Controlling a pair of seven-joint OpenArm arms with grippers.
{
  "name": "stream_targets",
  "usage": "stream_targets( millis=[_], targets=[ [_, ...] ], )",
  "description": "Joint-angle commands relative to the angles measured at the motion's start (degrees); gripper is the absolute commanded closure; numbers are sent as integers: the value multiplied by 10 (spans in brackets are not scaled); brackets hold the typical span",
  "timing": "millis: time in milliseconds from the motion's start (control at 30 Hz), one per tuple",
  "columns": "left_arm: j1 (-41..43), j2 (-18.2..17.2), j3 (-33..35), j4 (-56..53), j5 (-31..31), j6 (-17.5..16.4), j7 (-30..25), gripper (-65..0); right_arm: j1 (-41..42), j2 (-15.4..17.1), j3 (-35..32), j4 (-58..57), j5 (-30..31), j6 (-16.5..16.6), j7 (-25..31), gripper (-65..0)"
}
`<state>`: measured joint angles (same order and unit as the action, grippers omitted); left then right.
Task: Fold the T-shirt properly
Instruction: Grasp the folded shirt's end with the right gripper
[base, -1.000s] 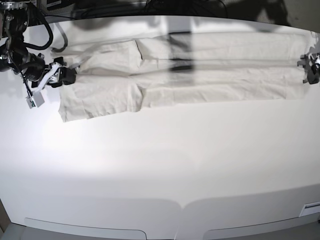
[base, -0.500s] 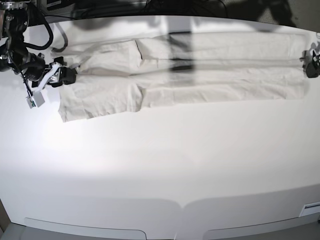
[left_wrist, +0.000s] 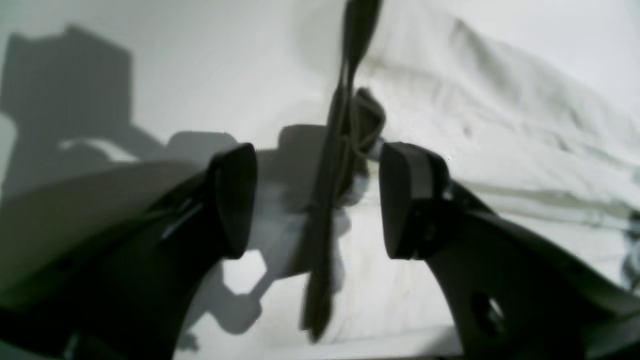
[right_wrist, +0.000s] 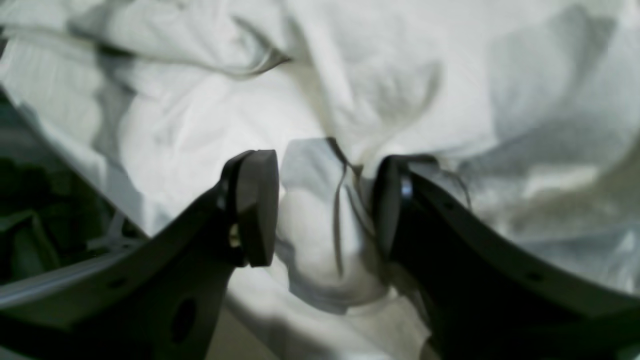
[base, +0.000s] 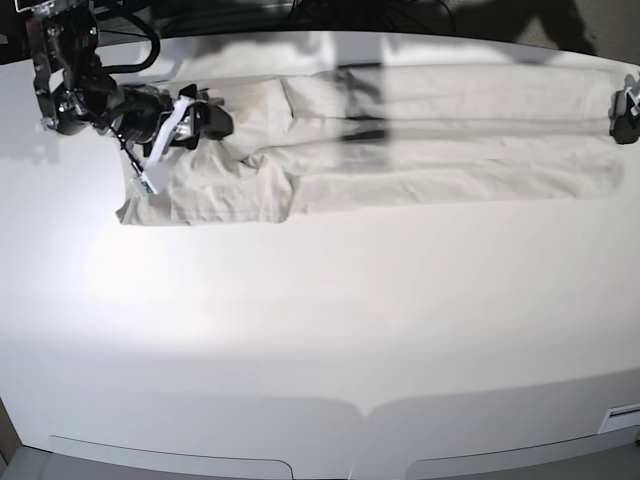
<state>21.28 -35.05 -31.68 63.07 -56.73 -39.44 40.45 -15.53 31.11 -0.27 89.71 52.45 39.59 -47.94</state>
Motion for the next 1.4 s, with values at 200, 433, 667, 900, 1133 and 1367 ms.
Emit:
stream_targets(
  millis=[200,433,667,900,1133,1367],
  targets=[
    [-51,14,-5,-71,-6,-6,18,-378,3,8,-8,9,6,4,6,-298],
    [-52,15,-5,-71,-78,-6,130,-356,6,8,-8,9,3,4,8,-298],
    [-52,23,-5,-71,-124,-6,163,-320,13,8,-8,9,3,4,8,-298],
    [-53,37,-5,-71,-123,-6,128,-274,14,8,-8,9,3,4,7,-298],
    [-52,37,-5,-71,-102,-6,101,0,14,8,-8,9,3,4,6,-297],
    [-53,21,-5,-71,-79,-6,49,0,14,-14,-9,34,-8,4,22,-244]
  ],
)
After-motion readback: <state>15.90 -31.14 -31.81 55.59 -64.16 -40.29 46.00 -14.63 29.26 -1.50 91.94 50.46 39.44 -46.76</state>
